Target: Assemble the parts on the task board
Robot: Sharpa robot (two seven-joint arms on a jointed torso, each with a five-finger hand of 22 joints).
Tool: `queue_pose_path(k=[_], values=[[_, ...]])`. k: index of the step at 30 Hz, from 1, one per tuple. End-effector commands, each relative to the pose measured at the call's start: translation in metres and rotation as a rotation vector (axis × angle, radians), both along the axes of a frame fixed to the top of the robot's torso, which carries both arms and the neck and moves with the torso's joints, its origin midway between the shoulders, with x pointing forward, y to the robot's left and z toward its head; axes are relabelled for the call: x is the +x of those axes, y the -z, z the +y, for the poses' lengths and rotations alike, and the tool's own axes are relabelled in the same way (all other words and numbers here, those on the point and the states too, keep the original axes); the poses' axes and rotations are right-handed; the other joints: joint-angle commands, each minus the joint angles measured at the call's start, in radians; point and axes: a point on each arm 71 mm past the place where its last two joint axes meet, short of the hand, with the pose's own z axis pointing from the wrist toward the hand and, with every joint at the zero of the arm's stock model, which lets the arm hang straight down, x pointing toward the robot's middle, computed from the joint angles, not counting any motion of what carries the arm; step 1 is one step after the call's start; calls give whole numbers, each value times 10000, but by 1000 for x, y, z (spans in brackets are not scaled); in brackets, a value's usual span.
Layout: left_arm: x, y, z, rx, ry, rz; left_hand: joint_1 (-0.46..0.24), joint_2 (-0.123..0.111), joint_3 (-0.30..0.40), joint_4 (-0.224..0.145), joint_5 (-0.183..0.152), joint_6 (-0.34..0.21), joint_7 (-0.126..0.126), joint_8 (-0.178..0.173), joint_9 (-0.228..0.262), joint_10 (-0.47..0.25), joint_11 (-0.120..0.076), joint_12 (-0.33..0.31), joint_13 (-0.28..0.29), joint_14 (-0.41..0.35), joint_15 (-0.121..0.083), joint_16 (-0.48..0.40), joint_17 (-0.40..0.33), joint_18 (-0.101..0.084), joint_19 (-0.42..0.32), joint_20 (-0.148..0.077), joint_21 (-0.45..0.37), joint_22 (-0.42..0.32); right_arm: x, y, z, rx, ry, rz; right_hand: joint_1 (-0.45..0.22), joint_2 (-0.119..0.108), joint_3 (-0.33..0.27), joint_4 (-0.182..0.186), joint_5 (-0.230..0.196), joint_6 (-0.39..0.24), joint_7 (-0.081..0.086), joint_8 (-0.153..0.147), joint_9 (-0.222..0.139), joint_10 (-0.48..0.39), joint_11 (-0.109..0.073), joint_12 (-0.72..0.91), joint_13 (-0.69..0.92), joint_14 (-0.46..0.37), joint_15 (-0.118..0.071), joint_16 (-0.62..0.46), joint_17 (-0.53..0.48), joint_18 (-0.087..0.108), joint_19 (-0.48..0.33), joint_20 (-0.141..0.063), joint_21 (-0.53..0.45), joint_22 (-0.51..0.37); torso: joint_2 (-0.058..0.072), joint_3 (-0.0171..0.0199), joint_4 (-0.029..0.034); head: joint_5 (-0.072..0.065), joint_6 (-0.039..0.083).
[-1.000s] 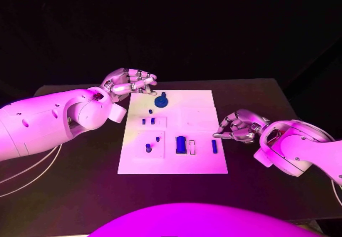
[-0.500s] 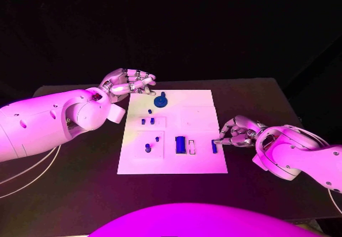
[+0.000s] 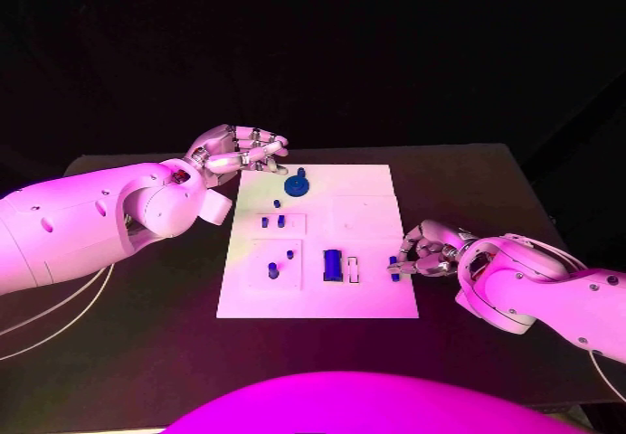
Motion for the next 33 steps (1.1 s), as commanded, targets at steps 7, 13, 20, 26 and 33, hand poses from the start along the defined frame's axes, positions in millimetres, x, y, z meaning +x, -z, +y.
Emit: queue_pose_path(k=[7, 13, 20, 26, 33], values=[[0, -1, -1, -21, 186, -115, -46, -6, -28, 19, 8, -73, 231, 49, -13, -61, 6, 62, -11, -79, -16, 40, -15, 45, 102, 0, -57, -11, -4, 8, 6, -799, -538, 639, -79, 0, -34, -35, 13, 193, -71, -1, -5, -31, -46, -42, 354, 863, 6, 7, 1730, -94, 27, -6, 6, 1737, -15, -5, -3, -17, 2], [0, -1, -1, -15, 189, -114, -46, -6, -28, 19, 8, -73, 231, 49, -13, -61, 6, 62, -11, -79, -16, 40, -15, 45, 102, 0, -57, -11, -2, 9, 8, -1061, -590, 566, 697, 145, 400, -170, 53, 255, -154, -81, -68, -18, -130, -66, 367, 865, -73, 8, 1740, -100, 38, -80, 39, 1746, -12, -14, 13, -27, 2], [0, -1, -1, -11, 186, -113, -46, -6, -28, 19, 8, -73, 231, 49, -13, -61, 6, 62, -11, -79, -16, 40, -15, 45, 102, 0, -57, -11, 1, 13, 11, -1341, -640, 448, 1421, 112, 1165, -205, 68, 350, -185, -242, -197, -38, -168, -119, 366, 868, -109, 10, 1755, -108, 44, -124, 58, 1752, -3, -3, 16, -11, 2], [0, -1, 0, 4, 161, -108, -46, -6, -28, 19, 8, -73, 231, 49, -13, -61, 6, 62, -11, -79, -16, 40, -15, 45, 102, 0, -57, -11, 1, 16, 13, -1469, -685, 500, 1632, -50, 1608, -193, 69, 423, -193, -307, -253, -26, -176, -118, 391, 870, -115, 13, 1767, -106, 41, -133, 42, 1749, -12, -8, -5, -1, 2], [-1, -1, 1, 30, 152, -110, -44, -1, -31, 19, 11, -74, 231, 53, -14, -65, 6, 68, -12, -80, -17, 46, -24, 45, 114, -1, -72, -21, -2, 15, 15, -1423, -680, 529, 1426, -135, 1999, -28, 53, 487, -186, -346, -286, 5, -169, -104, 421, 872, -111, 14, 1772, -105, 40, -133, 28, 1746, -20, -6, -21, 22, 2]])
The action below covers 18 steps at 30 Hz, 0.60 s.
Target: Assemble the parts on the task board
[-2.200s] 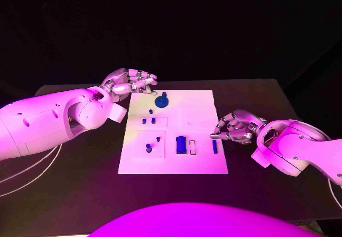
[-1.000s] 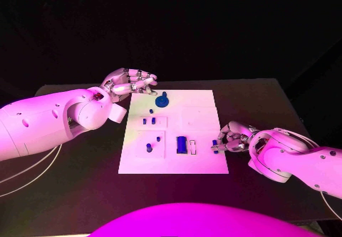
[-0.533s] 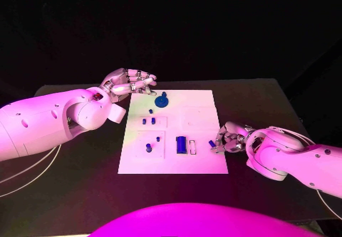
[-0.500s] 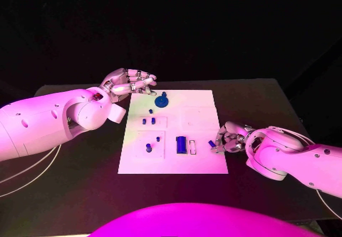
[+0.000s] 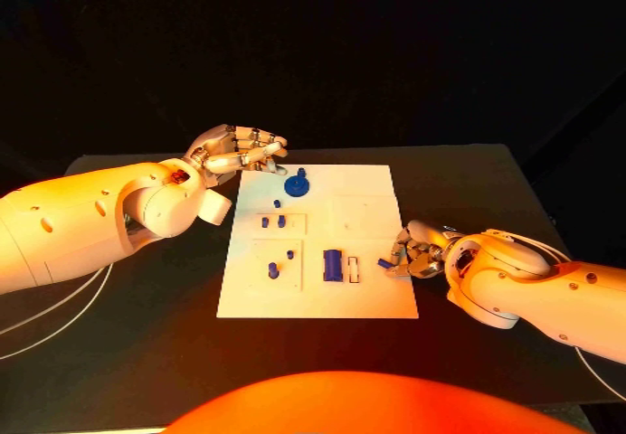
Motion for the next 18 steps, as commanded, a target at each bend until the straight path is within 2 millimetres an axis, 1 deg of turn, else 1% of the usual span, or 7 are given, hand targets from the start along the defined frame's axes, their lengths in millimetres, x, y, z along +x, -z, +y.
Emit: queue_pose_path(k=[1, 6, 11, 14, 16, 18], values=[[-1, -1, -1, -60, 162, -81, -44, -1, -31, 19, 11, -74, 231, 53, -14, -65, 6, 68, -13, -80, -16, 46, -15, 44, 87, 15, -43, -15, -8, 13, -4, -605, 38, 614, 36, 191, 143, 21, 17, 82, -26, -16, -305, 22, -78, 17, 442, 871, -32, 12, 1764, -104, 41, -55, 29, 1750, -11, 5, -13, 6, 2], [-1, -1, -1, -49, 158, -80, -44, -1, -31, 19, 11, -74, 231, 53, -14, -65, 6, 68, -13, -80, -16, 46, -15, 44, 87, 15, -43, -15, -11, 10, -2, -255, 104, 552, -98, 210, 372, 1, 26, 115, -52, -7, -299, 59, -101, 47, 476, 878, -44, 24, 1791, -110, 57, -61, 76, 1760, -13, 1, 0, -11, 2], [-1, -1, -2, -8, 171, -94, -30, 0, -27, 11, 13, -75, 229, 54, -15, -66, 5, 70, -14, -81, -18, 47, -19, 44, 91, 14, -49, -18, -10, 2, 1, 348, 193, 366, -177, 232, 656, -21, 26, 169, -96, 26, -279, 147, -135, 142, 572, 888, -74, 45, 1833, -129, 96, -82, 204, 1790, -6, -3, 15, -16, 2], [-1, -1, -2, 19, 177, -111, -30, 0, -27, 11, 13, -75, 229, 54, -15, -66, 5, 70, -14, -81, -18, 47, -19, 44, 91, 14, -49, -18, -9, -5, 3, 680, 357, 418, -351, 247, 818, 5, 19, 185, -107, 43, -265, 191, -146, 183, 614, 895, -86, 58, 1859, -137, 112, -94, 250, 1800, -3, 3, 4, 1, 2], [-1, -1, -2, 26, 184, -116, -11, 12, -16, 4, 18, -74, 228, 55, -15, -66, 3, 71, -14, -82, -19, 49, -22, 44, 95, 14, -54, -22, -8, -9, 3, 836, 452, 465, -617, 257, 993, 8, 14, 192, -114, 59, -246, 225, -154, 207, 644, 901, -92, 70, 1884, -144, 128, -104, 297, 1810, -4, 5, -2, -6, 2], [-1, -1, -2, 26, 204, -118, 53, 40, 23, -14, 31, -77, 223, 57, -17, -70, -1, 74, -17, -85, -25, 51, -32, 45, 106, 11, -68, -31, -7, -14, 5, 1011, 546, 541, -675, 248, 1058, -2, 15, 194, -120, 66, -239, 232, -158, 211, 650, 902, -96, 72, 1887, -149, 137, -108, 326, 1816, -5, 1, -2, -15, 2]])
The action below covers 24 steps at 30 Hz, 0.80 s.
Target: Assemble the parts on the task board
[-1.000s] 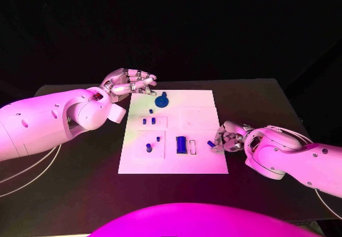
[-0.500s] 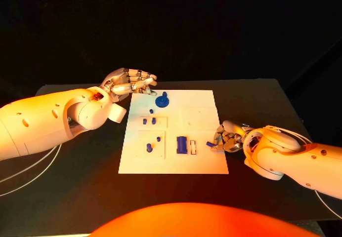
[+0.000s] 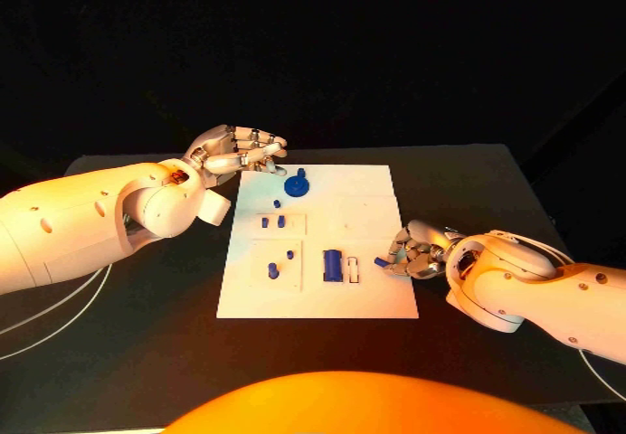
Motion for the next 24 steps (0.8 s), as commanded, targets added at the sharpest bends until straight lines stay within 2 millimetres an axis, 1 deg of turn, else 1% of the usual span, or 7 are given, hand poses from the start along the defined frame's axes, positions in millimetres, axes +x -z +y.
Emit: queue_pose_path(k=[1, 5, 7, 9, 11, 15, 24], values=[[-1, -1, -3, -40, 209, -94, 75, 48, 37, -19, 34, -77, 221, 58, -17, -71, -4, 38, -16, -52, 8, 51, -16, 45, 64, -5, -63, -15, 0, -4, 2, 558, 369, 460, -147, -48, 53, -10, 68, 87, -11, 39, 93, 90, 1, 55, 624, 869, -58, 32, 1889, -149, 100, -71, 57, 1809, 6, -7, -4, -8, 2], [-1, -1, -3, -54, 249, -100, 93, 57, 51, -22, 37, -78, 220, 58, -17, -73, -4, 37, -17, -53, 6, 52, -19, 45, 67, -6, -68, -18, -2, -7, 9, 873, 384, 765, -379, -124, 274, -21, 60, 81, -11, 57, 118, 107, -3, 57, 638, 871, -64, 38, 1901, -151, 105, -81, 66, 1810, 21, -4, 17, 8, 2], [-1, -1, -4, -56, 256, -102, 93, 57, 51, -22, 37, -78, 220, 58, -17, -73, -4, 37, -17, -53, 6, 52, -19, 45, 67, -6, -68, -18, -3, -7, 14, 1005, 353, 937, -493, -151, 351, -15, 57, 78, -7, 64, 129, 105, 1, 46, 633, 872, -62, 40, 1905, -148, 101, -81, 49, 1805, 23, 11, 13, 21, 2], [-1, -1, -4, -60, 266, -103, 93, 57, 51, -22, 37, -78, 220, 58, -17, -73, -4, 37, -17, -53, 6, 52, -19, 45, 67, -6, -68, -18, -4, -5, 19, 1105, 302, 1107, -553, -168, 397, -17, 55, 76, -6, 69, 135, 108, 3, 47, 638, 872, -61, 38, 1901, -147, 99, -81, 43, 1804, 19, 13, 12, -12, 2], [-1, -1, -4, -68, 284, -101, 93, 57, 51, -22, 37, -78, 220, 58, -17, -73, -4, 37, -17, -53, 6, 52, -19, 45, 67, -6, -68, -18, -4, -4, 23, 1178, 273, 1246, -553, -168, 397, -17, 55, 76, -6, 69, 135, 108, 3, 47, 638, 872, -61, 38, 1901, -147, 99, -81, 43, 1804, 11, 0, -1, -4, 2], [-1, -1, -5, -101, 357, -93, 93, 57, 51, -22, 37, -78, 220, 58, -17, -73, -4, 37, -17, -53, 6, 52, -19, 45, 67, -6, -68, -18, -6, 2, 30, 1274, 228, 1477, -667, -209, 482, -22, 52, 61, 1, 73, 146, 104, 8, 36, 633, 871, -57, 37, 1899, -145, 95, -79, 26, 1799, 16, 0, -15, 3, 2], [-2, -1, -5, -114, 399, -78, 110, 58, 64, -22, 37, -82, 222, 57, -19, -77, -3, 37, -20, -54, 6, 53, -24, 45, 72, -7, -75, -22, -5, 8, 35, 1341, 249, 1583, -1382, -326, 747, 5, 38, 61, 30, 118, 200, 136, 33, 58, 676, 880, -37, 56, 1939, -152, 107, -60, 68, 1807, 12, 1, 11, -1, 2]])
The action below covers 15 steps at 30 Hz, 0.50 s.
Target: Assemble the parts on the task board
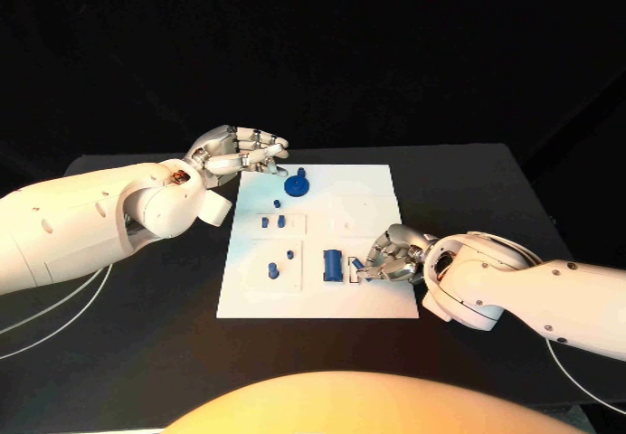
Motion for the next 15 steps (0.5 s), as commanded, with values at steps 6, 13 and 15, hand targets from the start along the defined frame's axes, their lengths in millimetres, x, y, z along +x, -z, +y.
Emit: queue_pose_path(k=[6, 13, 15], values=[[-1, -1, -3, -119, 248, -59, 68, 16, 64, -22, 37, -82, 222, 56, -11, -77, -3, 37, -14, -53, 6, 53, -9, 45, 73, -6, -34, -17, 1, 4, 5, 48, -72, 315, -749, -44, 291, 5, -10, 20, 35, 57, 23, 10, 74, 18, 718, 878, -23, 52, 1933, -148, 103, -50, 55, 1805, -6, -6, -4, 13, 2], [-1, -1, -2, -110, 240, -49, 68, 16, 64, -22, 37, -82, 222, 56, -11, -77, -3, 37, -14, -53, 6, 53, -9, 45, 73, -6, -34, -17, 1, 5, 7, 63, -161, 367, -1321, -69, 443, 10, -17, 37, 39, 107, 69, 51, 80, 68, 781, 883, -16, 63, 1956, -149, 105, -41, 68, 1808, -6, 5, -18, 7, 2], [-1, -1, -3, -109, 241, -46, 68, 16, 64, -22, 37, -82, 222, 56, -11, -77, -3, 37, -14, -53, 6, 53, -9, 45, 73, -6, -34, -17, 1, 5, 8, 82, -189, 369, -1421, -67, 471, 13, -17, 37, 41, 115, 76, 51, 82, 66, 782, 882, -15, 61, 1951, -148, 104, -40, 63, 1806, -7, 6, -16, 13, 2]])
